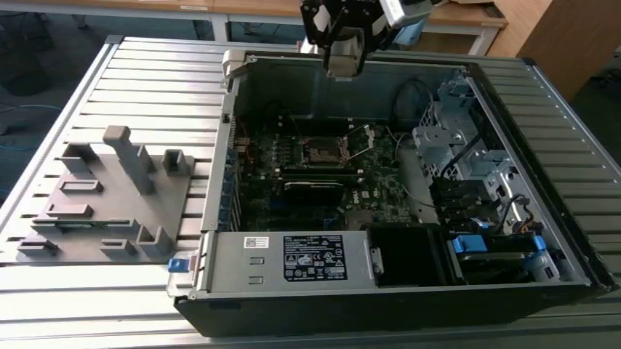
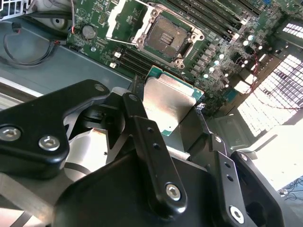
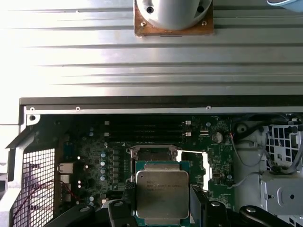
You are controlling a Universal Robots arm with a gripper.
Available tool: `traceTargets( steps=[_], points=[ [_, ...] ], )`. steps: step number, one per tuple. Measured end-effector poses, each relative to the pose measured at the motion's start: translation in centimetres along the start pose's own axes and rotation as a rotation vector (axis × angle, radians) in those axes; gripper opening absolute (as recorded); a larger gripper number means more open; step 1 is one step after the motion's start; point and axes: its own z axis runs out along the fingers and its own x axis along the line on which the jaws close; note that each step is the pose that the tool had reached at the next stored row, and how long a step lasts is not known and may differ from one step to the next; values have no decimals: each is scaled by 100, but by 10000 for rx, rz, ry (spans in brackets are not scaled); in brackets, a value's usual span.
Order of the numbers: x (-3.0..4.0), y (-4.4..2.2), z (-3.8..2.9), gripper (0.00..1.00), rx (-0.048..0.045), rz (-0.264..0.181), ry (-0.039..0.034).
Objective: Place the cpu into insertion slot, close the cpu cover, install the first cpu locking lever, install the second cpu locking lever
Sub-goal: 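Place the cpu into insertion slot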
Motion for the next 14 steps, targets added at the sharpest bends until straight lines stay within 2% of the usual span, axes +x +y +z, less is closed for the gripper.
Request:
traceTargets(
  steps=[9, 14],
  points=[
    [-1, -5, 54, 54, 1, 0, 0],
    [-2, -11, 121, 54, 2, 0, 1]
  ],
)
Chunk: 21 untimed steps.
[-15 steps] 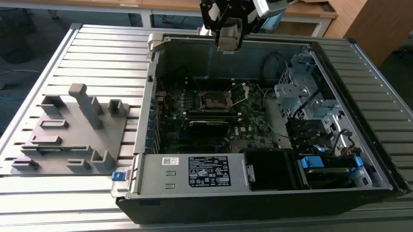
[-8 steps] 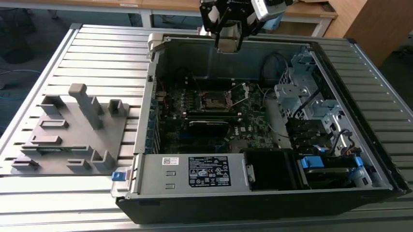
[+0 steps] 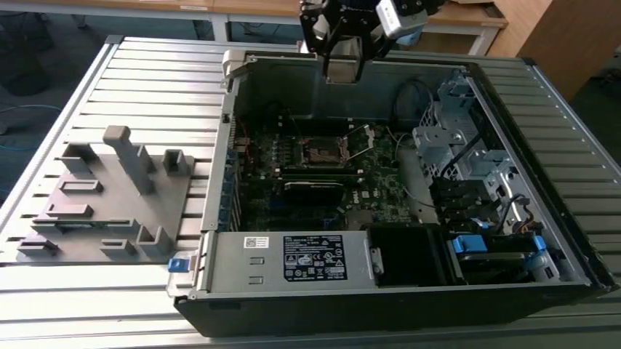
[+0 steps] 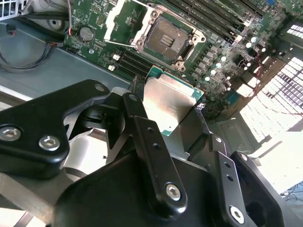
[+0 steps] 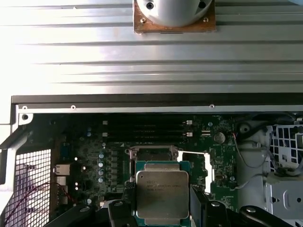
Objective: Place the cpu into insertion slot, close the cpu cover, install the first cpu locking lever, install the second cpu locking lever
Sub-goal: 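Place the cpu into insertion slot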
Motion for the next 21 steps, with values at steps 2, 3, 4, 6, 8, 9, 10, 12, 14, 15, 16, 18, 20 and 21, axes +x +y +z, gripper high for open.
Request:
traceTargets(
  steps=[2, 3, 4, 6, 8, 9, 10, 12, 14, 15, 16, 18, 20, 21],
  points=[
    [-1, -3, 30, 54, 1, 0, 0],
    [-1, -4, 48, 54, 0, 0, 0],
    [-1, -6, 65, 54, 0, 0, 0],
    [-2, -9, 95, 54, 0, 1, 0],
    [0, -12, 118, 54, 0, 1, 0],
    [1, -13, 128, 54, 1, 1, 0],
    [4, -16, 139, 54, 1, 1, 0],
    [6, -18, 152, 54, 0, 0, 0],
    [8, -19, 158, 54, 1, -1, 0],
    [9, -20, 164, 54, -1, 0, -1],
    [10, -21, 170, 54, -1, 0, -1],
    [13, -25, 186, 54, 0, 0, 0],
    [16, -27, 198, 54, 0, 0, 0],
    [16, -27, 200, 54, 3, 0, 1]
  ],
)
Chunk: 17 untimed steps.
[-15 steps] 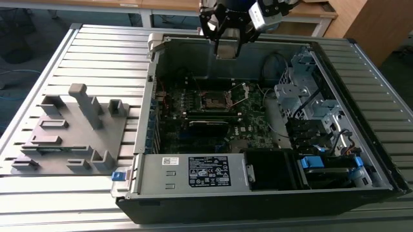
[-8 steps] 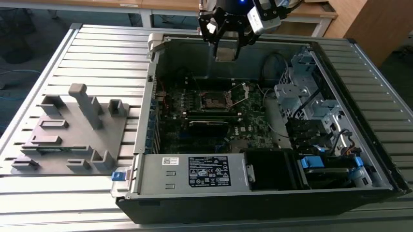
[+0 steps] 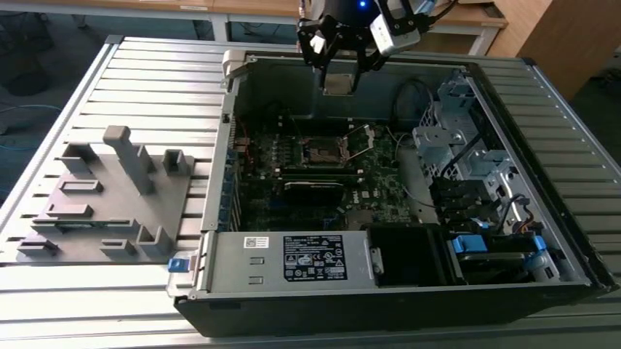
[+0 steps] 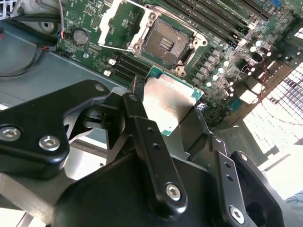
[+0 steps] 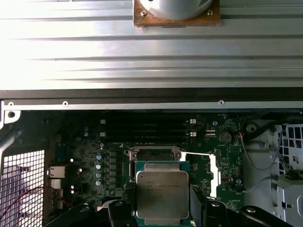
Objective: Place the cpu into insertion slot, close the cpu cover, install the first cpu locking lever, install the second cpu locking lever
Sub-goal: 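Place the cpu into insertion slot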
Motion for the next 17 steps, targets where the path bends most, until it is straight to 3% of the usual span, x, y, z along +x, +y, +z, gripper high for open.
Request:
traceTargets(
  steps=[17],
  points=[
    [27, -18, 98, 54, -3, 1, -1]
  ],
)
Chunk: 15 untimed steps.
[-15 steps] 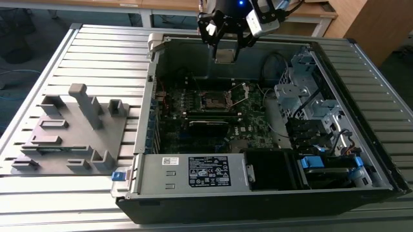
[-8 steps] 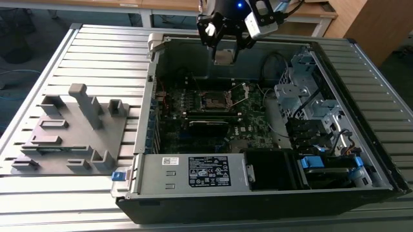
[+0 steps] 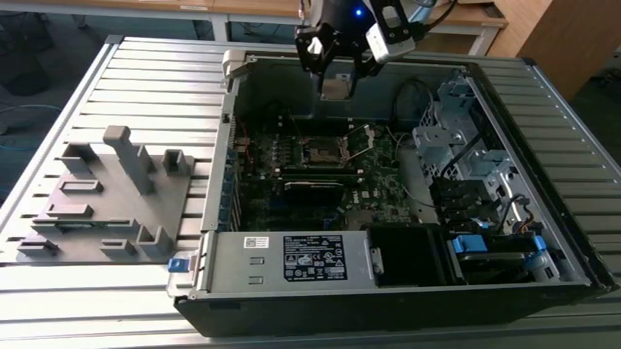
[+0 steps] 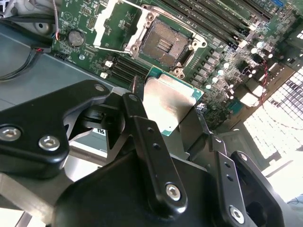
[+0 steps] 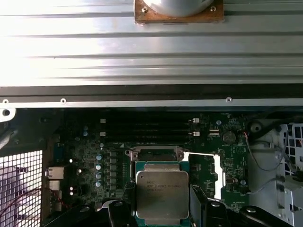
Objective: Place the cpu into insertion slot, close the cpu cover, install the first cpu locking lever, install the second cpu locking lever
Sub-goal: 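Place the cpu into insertion slot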
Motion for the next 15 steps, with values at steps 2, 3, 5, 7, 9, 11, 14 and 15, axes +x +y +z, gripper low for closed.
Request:
traceTargets(
  steps=[2, 3, 5, 7, 9, 11, 14, 15],
  points=[
    [2, -1, 7, 54, 1, -1, 0],
    [4, -2, 14, 54, -1, 0, -1],
    [9, -6, 35, 54, 0, 1, 0],
    [16, -11, 62, 54, 0, 0, 0],
    [19, -13, 84, 54, 0, -1, 0],
    [19, -14, 93, 54, 1, -2, 1],
    [19, -18, 129, 54, 0, 0, 0],
    [19, -19, 147, 54, 2, -1, 1]
  ],
)
